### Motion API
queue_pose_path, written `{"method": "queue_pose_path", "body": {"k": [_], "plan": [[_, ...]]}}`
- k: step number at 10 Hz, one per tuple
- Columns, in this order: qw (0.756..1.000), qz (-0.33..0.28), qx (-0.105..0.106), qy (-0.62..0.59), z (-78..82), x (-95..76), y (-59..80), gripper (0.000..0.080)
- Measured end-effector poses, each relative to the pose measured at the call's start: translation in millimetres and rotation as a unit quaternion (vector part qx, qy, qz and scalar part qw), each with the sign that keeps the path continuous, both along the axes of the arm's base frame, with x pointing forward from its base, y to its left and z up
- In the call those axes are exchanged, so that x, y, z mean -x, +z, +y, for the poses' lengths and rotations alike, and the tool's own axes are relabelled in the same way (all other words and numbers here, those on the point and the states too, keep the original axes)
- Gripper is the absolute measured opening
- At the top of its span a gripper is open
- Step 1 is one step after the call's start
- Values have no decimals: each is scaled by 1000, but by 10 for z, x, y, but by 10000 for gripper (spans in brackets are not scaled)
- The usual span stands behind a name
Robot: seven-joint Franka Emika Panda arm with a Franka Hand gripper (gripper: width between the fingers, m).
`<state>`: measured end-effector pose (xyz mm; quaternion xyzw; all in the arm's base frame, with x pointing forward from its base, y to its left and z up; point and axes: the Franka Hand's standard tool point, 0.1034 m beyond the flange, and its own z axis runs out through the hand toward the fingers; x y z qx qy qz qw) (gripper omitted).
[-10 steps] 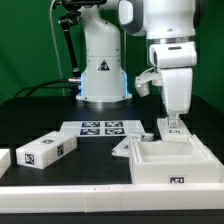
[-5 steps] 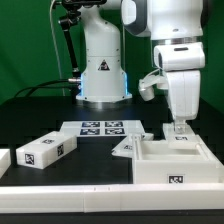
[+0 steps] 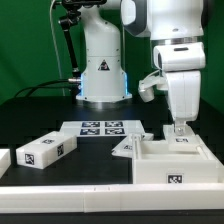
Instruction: Assemble cabinet
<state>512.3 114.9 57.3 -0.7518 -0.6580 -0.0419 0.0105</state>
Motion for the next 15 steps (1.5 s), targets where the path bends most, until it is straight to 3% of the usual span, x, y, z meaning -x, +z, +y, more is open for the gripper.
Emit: {"method": "queue_pose_path", "body": {"k": [1,10,14,15], "plan": [[1000,1,0,0,-2,-8,-1,70],[1000,0,-1,-22,-110,-658,-2,70],[1000,3,2,-23,-104,-620,33,77],[1000,4,3,-22,-105,-586,52,283]]}}
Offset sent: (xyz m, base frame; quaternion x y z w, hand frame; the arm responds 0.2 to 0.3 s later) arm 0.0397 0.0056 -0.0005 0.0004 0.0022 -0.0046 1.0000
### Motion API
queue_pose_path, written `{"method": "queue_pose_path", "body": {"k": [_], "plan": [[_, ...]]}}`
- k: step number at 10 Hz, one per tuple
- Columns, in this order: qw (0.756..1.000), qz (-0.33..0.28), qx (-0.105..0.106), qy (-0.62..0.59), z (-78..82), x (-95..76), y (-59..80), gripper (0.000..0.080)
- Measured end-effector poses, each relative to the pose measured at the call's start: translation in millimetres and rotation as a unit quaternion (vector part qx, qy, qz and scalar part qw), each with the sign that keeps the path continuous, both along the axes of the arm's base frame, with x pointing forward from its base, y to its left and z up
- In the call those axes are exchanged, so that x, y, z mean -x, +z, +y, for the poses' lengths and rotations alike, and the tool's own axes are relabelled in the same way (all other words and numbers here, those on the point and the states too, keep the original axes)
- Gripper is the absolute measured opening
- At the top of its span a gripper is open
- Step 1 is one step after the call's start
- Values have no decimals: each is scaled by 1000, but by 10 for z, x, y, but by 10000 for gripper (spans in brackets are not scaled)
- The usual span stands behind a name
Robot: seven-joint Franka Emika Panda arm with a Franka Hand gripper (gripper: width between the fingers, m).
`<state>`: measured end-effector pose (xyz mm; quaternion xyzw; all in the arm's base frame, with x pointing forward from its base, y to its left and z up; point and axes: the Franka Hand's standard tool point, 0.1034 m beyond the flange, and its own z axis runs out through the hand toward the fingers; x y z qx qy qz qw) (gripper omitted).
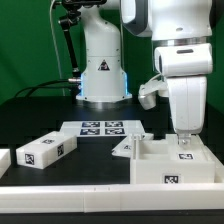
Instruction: Assemble cabinet
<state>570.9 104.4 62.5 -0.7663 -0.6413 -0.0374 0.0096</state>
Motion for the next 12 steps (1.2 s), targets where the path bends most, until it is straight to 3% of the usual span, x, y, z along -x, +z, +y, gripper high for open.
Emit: {"method": "queue_pose_path", "body": {"k": [1,3,4,5,8,12], "plan": [[1000,-1,2,2,-13,31,34,283],[1000,-4,7,2,-76,104,146,602],[1000,-4,10,0,-104,169,200,602],[1000,-2,13,-15,-135,284,247,757],[997,-3,14,-74,-211,779,221,798],[997,-1,14,-72,-211,759,212,796]]}}
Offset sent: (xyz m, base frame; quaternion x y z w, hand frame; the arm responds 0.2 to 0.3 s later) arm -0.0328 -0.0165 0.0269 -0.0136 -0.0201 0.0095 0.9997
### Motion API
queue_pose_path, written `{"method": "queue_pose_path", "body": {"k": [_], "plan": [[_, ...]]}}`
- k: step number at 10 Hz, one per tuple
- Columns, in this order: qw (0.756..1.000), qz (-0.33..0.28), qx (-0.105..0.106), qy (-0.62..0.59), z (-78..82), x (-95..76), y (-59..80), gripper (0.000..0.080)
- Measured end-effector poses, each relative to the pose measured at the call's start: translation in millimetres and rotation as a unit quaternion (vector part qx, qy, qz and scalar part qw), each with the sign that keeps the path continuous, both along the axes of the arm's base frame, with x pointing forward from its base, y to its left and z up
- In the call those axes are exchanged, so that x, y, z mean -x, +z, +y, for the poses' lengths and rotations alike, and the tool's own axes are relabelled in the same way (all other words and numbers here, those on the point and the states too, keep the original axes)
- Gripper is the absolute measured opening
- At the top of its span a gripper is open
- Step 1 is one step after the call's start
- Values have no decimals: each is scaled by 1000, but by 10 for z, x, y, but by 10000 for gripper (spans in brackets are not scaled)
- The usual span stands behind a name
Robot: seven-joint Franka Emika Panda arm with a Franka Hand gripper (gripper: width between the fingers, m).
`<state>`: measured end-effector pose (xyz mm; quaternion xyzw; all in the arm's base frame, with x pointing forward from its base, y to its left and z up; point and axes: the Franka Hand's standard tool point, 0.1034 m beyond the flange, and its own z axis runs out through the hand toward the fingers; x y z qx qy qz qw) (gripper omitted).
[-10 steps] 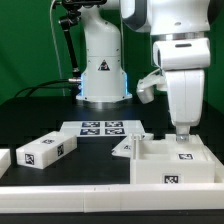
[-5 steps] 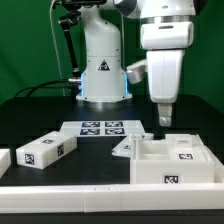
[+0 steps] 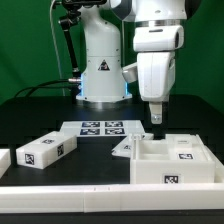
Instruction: Assemble cabinet
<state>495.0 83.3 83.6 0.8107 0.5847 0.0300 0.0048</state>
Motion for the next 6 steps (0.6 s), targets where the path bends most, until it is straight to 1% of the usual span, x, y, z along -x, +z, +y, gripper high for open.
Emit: {"method": "queue_pose_path", "body": {"k": [1,2,3,4,6], "plan": [[1000,-13,-6,-17,15,55,-12,796],[999,-21,-11,-35,5,233,-53,796],[998,-16,-12,-56,-21,404,-108,796],[997,-6,-12,-74,-60,497,-169,796],[998,-9,-13,-64,-178,557,-230,796]]}}
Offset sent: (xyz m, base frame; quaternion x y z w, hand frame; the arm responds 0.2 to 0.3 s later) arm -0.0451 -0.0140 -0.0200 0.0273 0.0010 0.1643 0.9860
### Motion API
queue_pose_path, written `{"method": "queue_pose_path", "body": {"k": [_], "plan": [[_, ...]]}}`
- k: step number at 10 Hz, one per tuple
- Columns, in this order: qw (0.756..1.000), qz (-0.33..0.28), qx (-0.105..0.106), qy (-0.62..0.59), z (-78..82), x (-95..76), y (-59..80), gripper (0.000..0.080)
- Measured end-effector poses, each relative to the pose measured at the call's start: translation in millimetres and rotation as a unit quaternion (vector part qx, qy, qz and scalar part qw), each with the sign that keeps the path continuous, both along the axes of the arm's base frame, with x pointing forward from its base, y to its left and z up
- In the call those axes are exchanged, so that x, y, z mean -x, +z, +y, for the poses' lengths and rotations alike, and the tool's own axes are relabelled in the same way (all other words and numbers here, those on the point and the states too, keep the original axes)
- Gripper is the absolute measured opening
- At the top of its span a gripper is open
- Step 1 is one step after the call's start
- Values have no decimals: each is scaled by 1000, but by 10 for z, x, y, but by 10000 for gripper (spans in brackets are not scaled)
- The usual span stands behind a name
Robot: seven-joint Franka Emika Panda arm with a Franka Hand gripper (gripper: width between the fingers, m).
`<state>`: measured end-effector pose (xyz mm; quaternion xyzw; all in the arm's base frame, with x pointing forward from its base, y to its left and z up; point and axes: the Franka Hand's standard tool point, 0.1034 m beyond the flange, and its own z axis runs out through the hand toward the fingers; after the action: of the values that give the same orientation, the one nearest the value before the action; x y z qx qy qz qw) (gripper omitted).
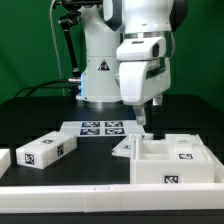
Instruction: Assemble cabinet
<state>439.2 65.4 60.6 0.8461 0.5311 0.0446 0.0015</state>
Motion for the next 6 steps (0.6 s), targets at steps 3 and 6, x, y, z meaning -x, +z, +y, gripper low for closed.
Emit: {"method": "queue_pose_path", "body": {"k": [3,6], "plan": [[1000,-4,0,15,-26,3,-21,796],[1000,2,-4,11,-207,127,-233,796]]}}
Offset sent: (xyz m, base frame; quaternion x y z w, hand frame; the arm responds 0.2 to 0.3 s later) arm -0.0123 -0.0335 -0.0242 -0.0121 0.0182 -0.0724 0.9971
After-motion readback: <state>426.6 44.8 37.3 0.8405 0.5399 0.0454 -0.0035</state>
